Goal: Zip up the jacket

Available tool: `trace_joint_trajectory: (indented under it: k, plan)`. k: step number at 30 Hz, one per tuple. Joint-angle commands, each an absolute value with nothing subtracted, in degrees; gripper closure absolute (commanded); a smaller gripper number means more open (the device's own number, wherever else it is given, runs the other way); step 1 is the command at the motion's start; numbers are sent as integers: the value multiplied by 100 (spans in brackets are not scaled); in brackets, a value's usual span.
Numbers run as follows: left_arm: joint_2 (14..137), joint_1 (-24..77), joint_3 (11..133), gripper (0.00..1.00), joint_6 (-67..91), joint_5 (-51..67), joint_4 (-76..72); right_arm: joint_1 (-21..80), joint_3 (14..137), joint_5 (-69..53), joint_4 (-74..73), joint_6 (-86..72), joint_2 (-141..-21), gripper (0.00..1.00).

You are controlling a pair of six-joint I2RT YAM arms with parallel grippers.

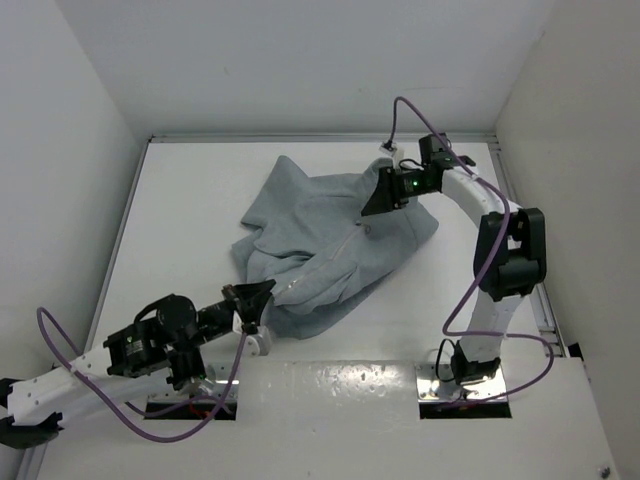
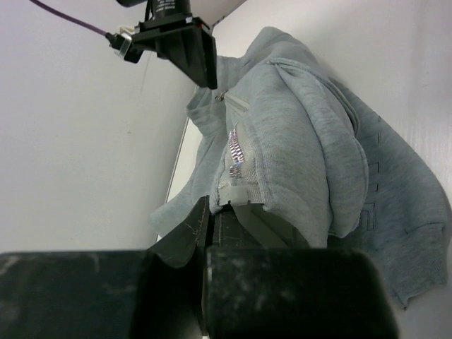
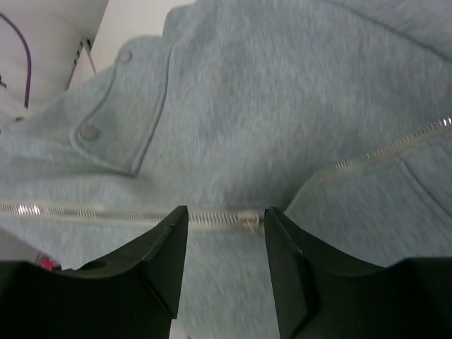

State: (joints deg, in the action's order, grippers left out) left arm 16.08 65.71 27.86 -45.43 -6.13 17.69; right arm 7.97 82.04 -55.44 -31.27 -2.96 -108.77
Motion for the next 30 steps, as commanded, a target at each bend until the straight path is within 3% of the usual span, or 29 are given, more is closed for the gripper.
trace_joint_trajectory:
  k: [1,11,24,30]
  plan:
    - [1450,6662,2839,100,-4623,-370,1556,457,8429,-6161,-4148,1229,-10802,52]
    - [1178,6662,2786,100,-4746,-35,1740,554,8850,-6310,-5667,3812,-11109,56]
    - [1397,6662,2891,100,-4693,-35,1740,817,9036,-6284,-6434,5246,-11470,54]
    - [1450,6662,2892,100,-4641,-35,1688,782,8859,-6231,-6179,5361,-11522,47]
